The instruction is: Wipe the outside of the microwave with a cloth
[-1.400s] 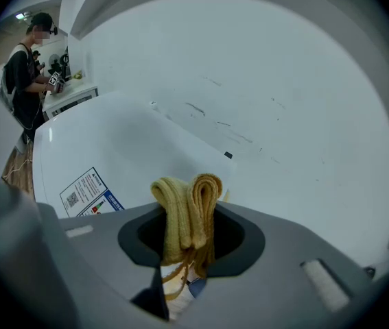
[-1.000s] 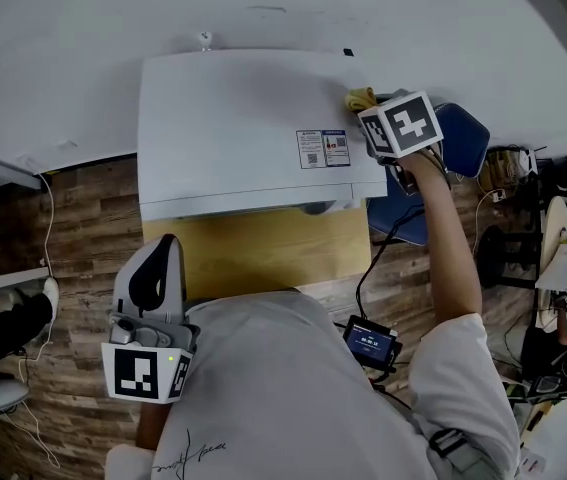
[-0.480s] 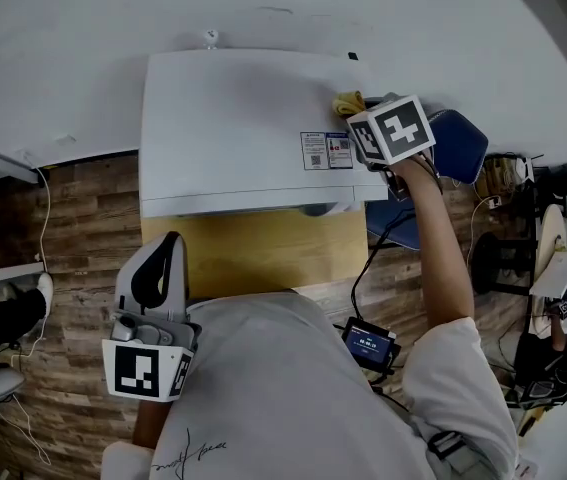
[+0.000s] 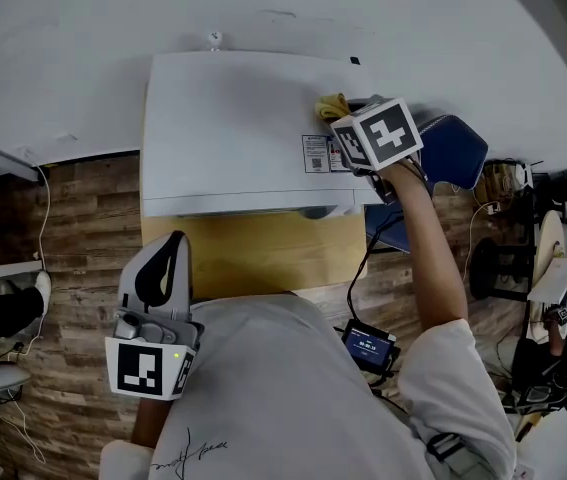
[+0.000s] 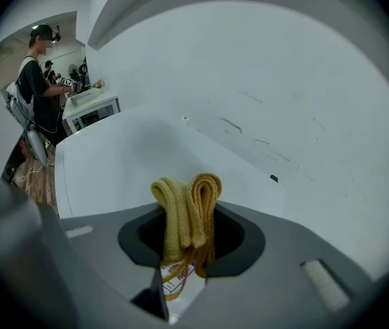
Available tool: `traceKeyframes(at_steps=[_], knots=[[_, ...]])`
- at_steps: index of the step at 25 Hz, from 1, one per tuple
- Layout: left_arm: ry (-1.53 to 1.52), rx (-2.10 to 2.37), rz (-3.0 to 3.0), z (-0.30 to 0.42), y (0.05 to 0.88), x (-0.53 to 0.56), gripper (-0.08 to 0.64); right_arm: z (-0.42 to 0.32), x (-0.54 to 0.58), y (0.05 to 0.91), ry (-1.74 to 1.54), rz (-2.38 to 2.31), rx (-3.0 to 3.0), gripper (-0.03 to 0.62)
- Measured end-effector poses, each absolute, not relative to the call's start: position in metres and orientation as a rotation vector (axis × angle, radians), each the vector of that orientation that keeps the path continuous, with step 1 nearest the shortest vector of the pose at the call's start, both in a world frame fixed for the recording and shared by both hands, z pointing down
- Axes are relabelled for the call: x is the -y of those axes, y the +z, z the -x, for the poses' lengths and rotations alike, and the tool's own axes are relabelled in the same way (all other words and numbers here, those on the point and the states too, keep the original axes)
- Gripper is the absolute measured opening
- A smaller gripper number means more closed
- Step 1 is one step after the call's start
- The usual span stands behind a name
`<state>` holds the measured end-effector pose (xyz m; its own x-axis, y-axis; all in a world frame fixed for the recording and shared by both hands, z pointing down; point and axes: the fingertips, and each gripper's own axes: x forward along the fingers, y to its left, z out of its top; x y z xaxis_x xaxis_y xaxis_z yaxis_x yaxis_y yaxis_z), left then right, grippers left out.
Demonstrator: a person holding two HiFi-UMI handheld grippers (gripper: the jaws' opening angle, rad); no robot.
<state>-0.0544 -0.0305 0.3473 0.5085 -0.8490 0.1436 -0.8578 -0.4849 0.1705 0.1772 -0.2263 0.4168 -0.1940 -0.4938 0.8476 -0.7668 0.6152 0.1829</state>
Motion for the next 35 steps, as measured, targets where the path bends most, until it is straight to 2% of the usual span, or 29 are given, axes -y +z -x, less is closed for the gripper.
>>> traceKeyframes(at_steps=[16, 35], knots=[[0.110, 1.475, -2.511, 0.058, 0.356, 0.031, -0.005, -0.089, 0.224, 0.418, 0.335, -0.841, 1.981, 0.123], [0.117, 1.473, -2.507, 0.066, 0.359, 0.030, -0.005, -0.020, 0.221, 0.418, 0.355, -0.723, 2.056, 0.123]])
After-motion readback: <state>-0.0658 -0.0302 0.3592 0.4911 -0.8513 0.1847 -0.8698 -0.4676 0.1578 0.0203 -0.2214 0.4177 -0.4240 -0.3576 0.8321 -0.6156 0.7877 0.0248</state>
